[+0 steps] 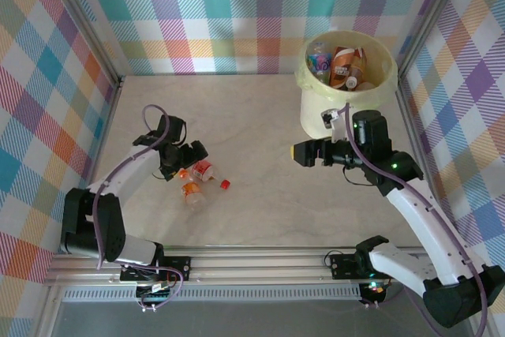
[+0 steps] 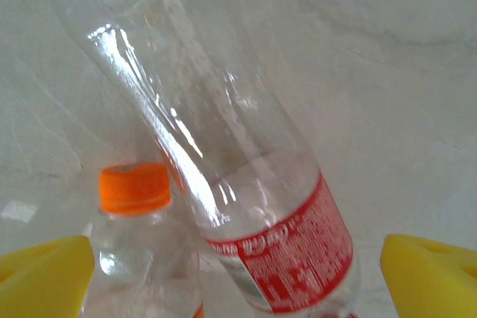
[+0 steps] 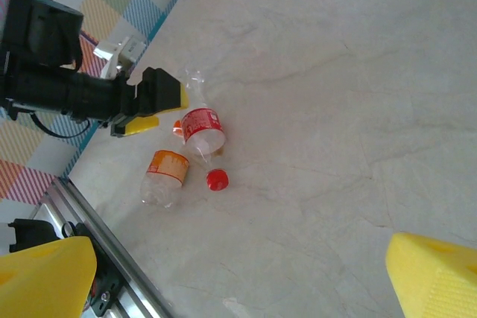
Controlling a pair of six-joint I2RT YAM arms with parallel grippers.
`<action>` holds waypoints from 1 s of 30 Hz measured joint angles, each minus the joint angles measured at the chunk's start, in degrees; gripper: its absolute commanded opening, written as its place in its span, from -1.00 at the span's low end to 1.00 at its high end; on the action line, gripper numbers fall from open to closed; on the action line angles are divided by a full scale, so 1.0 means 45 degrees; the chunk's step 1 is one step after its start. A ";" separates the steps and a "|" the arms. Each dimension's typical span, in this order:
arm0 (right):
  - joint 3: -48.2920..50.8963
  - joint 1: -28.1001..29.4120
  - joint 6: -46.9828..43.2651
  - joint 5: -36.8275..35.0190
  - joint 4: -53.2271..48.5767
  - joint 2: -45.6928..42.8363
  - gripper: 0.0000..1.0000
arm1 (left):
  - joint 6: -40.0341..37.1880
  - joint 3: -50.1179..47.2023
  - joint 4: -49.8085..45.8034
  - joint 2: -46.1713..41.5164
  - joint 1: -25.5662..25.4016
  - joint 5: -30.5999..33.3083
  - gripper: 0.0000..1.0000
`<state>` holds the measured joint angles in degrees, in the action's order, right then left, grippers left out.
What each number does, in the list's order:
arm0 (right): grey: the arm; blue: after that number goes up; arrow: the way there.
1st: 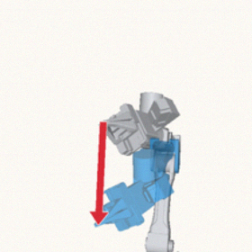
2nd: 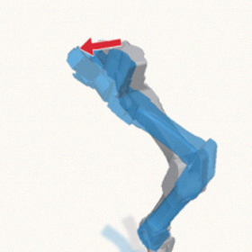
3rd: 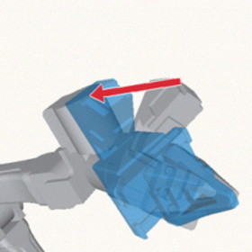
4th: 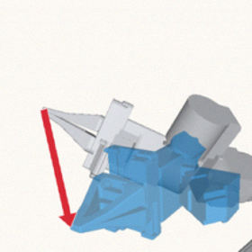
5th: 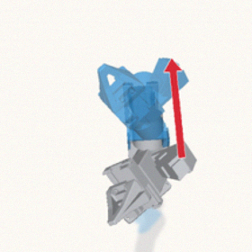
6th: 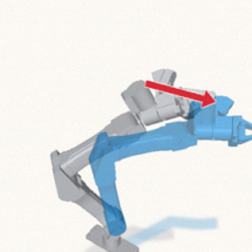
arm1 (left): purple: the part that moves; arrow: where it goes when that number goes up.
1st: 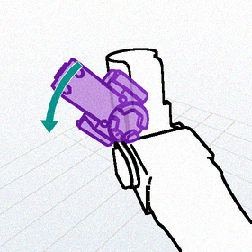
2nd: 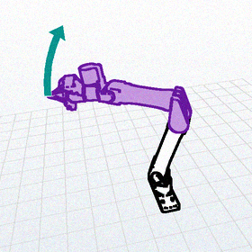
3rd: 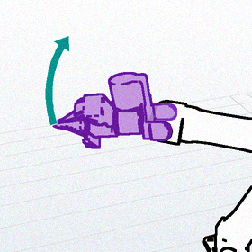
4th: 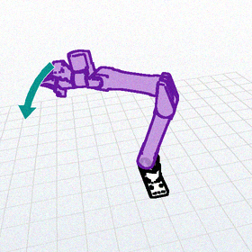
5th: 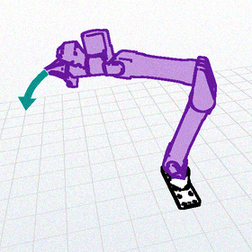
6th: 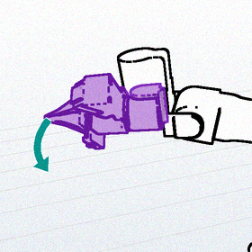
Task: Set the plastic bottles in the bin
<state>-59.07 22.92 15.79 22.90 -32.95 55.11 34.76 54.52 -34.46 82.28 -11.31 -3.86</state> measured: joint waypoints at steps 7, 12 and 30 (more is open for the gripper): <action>0.0287 0.0010 0.0117 0.0131 0.0131 -0.0306 0.99 | -0.0005 0.0520 0.0845 0.1486 0.0321 -0.0005 0.81; 0.0296 0.0010 0.0136 0.0131 0.0141 -0.0306 1.00 | -0.0019 0.0709 0.1336 0.2341 0.0544 0.0005 0.67; 0.0695 0.0010 0.0685 -0.0073 0.0413 0.0102 1.00 | 0.0340 0.2361 0.3740 0.4930 0.0714 -0.1166 0.08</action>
<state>-55.94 22.96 18.87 22.57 -31.09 55.57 36.29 65.14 -17.63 104.47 -8.10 -9.10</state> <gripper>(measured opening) 0.999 0.544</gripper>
